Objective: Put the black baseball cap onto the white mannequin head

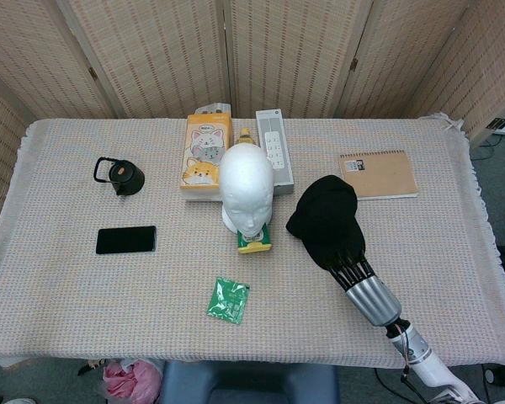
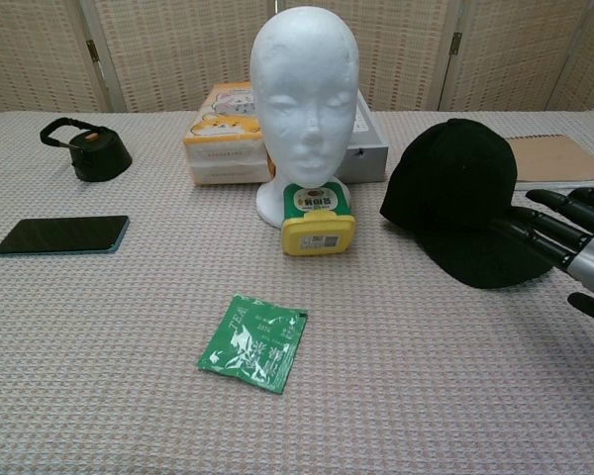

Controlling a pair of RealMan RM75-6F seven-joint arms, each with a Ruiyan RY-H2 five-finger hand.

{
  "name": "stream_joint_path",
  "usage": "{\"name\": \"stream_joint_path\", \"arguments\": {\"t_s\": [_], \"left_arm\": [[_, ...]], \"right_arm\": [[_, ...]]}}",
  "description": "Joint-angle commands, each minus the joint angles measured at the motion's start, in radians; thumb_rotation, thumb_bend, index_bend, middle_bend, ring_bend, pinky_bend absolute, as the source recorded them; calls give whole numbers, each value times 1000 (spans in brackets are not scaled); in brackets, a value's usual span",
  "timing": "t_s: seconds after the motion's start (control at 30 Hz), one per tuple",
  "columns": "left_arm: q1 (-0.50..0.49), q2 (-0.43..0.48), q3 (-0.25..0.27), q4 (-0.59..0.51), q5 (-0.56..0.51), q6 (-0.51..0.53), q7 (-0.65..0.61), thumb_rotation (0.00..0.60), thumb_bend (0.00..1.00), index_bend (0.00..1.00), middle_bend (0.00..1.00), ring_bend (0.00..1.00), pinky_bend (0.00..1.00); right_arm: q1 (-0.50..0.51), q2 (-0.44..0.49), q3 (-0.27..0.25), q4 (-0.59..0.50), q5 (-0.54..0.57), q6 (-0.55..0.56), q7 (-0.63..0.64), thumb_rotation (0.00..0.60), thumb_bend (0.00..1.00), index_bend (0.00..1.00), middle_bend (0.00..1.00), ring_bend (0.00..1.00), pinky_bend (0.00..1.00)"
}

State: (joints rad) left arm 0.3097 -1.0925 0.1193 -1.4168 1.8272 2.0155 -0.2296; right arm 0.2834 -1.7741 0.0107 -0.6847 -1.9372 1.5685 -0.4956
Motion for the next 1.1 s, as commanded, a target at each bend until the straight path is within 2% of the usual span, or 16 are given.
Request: {"name": "stream_joint_path", "arguments": {"t_s": [0.03,0.37,0.87,1.1], "left_arm": [[0,2,1,-2,-1,-1,-3,600,70,79,52,42,136],[-5,13,-4,-16,-28,-22,-21,600,71,71,52,42,136],[2,7,-13,-21,-36,-16,-4,600,70,70,52,42,136],[0,7,-12,-22,-34,-22,0,600,70,70,52,42,136]], "right_arm": [[18,-17,-9,36,7,-16,-19,600,162,82,161,135,260],[76,-73,-20,179,35,-46,-47,600,163,84,172,147,260],[96,-204,-74,447,68,-24,61,600,166,98,208,183,261],[98,-226,-97,508,79,3,93,600,182,180,305,265,292]]}}
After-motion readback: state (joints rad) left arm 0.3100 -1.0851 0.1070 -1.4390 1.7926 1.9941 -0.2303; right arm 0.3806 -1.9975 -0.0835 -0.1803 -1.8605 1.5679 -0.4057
